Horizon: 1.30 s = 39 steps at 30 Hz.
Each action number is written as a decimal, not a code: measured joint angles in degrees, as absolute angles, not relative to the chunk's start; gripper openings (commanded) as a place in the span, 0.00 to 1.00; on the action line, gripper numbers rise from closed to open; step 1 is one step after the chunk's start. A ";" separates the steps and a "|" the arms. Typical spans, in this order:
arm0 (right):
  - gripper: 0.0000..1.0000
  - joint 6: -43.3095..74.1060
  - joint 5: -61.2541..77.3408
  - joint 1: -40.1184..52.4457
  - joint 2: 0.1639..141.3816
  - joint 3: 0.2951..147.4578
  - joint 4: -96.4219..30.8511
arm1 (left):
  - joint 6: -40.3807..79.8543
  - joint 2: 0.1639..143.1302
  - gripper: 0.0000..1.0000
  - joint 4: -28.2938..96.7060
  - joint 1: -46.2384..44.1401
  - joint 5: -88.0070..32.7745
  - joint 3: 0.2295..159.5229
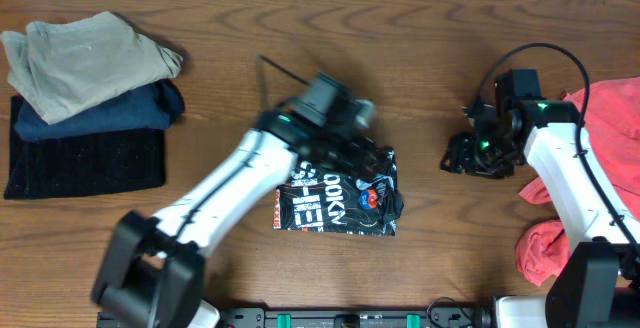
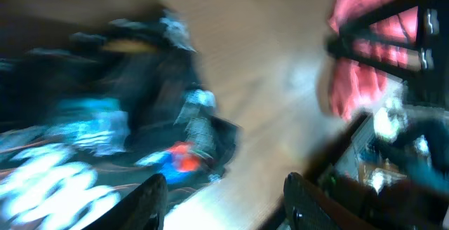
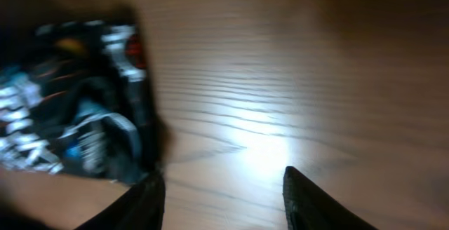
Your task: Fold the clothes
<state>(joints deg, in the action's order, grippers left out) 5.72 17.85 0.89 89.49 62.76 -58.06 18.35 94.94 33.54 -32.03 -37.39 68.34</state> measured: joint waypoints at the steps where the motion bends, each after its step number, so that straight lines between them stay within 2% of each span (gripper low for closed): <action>1: 0.55 4.67 19.70 1.48 89.47 62.76 -57.49 | 17.96 93.84 0.56 34.79 -29.34 -36.60 68.34; 8: 0.75 -0.21 25.23 11.49 89.49 62.76 -50.94 | 18.02 91.42 0.62 42.24 -15.51 -29.23 68.40; 18: 0.68 -2.50 15.53 27.40 94.41 62.72 -39.33 | 18.15 92.82 0.62 44.53 -12.67 -27.00 65.76; 20: 0.61 -3.38 13.98 29.32 96.84 62.72 -39.03 | 18.15 93.51 0.62 44.29 -12.69 -26.92 64.16; 21: 0.49 -3.77 13.30 29.95 97.80 62.72 -38.92 | 18.15 93.78 0.63 43.97 -12.69 -26.87 63.46; 22: 0.29 -4.01 12.49 30.50 99.07 62.70 -38.83 | 18.15 94.08 0.62 43.46 -12.71 -26.79 62.54; 23: 0.20 -4.14 11.60 30.85 100.01 62.65 -38.63 | 18.17 94.26 0.63 42.98 -12.73 -26.79 61.80; 25: 0.11 -3.18 9.13 31.64 101.78 62.59 -38.52 | 18.15 94.52 0.63 42.09 -12.78 -26.72 60.23; 27: 0.07 -1.87 6.92 31.73 102.56 62.43 -38.44 | 18.15 94.56 0.63 41.58 -12.82 -26.72 59.22; 32: 0.10 3.90 2.83 31.46 102.59 62.41 -37.63 | 18.17 94.56 0.63 40.73 -12.86 -26.70 58.08; 33: 0.14 4.64 2.57 31.16 102.52 62.43 -37.45 | 18.17 94.56 0.63 40.40 -12.86 -26.70 57.87; 34: 0.22 5.58 2.22 30.63 102.32 62.46 -37.32 | 18.15 94.56 0.63 40.36 -12.86 -26.72 57.65; 39: 0.38 11.05 -1.08 26.28 100.33 62.63 -35.48 | 18.17 94.56 0.63 39.94 -12.86 -26.70 56.75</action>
<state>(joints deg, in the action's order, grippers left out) 11.05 -1.08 26.28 100.33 62.63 -35.48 18.17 94.56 39.94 -12.86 -26.70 56.75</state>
